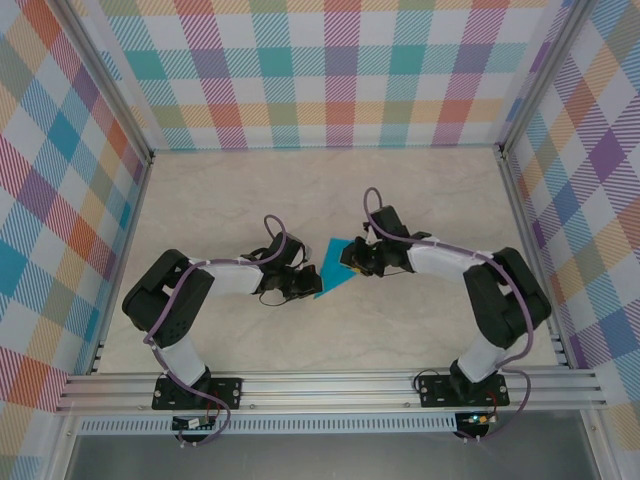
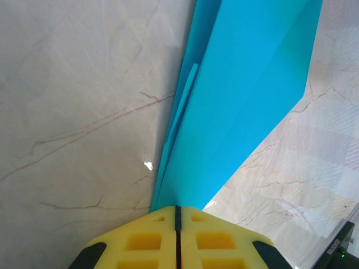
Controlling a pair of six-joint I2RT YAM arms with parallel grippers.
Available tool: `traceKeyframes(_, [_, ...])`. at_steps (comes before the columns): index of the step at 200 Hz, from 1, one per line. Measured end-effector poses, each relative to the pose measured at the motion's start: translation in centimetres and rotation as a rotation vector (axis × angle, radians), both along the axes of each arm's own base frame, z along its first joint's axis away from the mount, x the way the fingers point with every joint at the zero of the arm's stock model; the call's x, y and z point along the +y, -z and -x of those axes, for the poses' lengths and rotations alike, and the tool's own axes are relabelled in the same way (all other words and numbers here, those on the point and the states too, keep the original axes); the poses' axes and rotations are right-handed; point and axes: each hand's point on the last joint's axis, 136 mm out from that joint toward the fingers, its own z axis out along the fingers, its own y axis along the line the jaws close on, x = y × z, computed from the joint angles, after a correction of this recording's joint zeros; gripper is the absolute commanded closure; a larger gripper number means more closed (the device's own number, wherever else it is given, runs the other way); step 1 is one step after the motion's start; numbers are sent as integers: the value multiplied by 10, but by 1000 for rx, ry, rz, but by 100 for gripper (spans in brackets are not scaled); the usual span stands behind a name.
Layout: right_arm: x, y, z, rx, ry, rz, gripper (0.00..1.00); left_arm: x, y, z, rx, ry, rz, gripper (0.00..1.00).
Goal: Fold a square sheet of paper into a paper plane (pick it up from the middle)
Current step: Fourth fold the wing at the center of the table, then turn over the paper at the center of the table.
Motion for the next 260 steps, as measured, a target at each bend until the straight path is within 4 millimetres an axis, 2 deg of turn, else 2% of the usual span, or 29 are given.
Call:
traceKeyframes(18, [-24, 4, 5, 9, 55, 22, 67, 0, -1, 3, 7, -2, -5, 84])
traceKeyframes(33, [-34, 11, 11, 34, 72, 35, 65, 4, -5, 5, 9, -6, -22, 81])
traceKeyframes(46, [-36, 16, 16, 49, 70, 42, 65, 6, -12, 7, -1, -2, -38, 79])
traceKeyframes(67, [-36, 21, 21, 71, 71, 33, 64, 6, -27, -3, -46, 4, -61, 76])
traceKeyframes(103, [-26, 21, 16, 79, 71, -24, 61, 6, -43, -19, -111, 16, -99, 73])
traceKeyframes(131, [-22, 29, 15, 103, 75, -38, 60, 7, -39, -27, -121, 23, -136, 72])
traceKeyframes(174, [-17, 42, 14, 140, 80, -58, 61, 9, -25, -27, -86, 41, -182, 72])
traceKeyframes(260, [-12, 42, 7, 130, 80, -80, 63, 8, -19, -31, -78, 55, -208, 73])
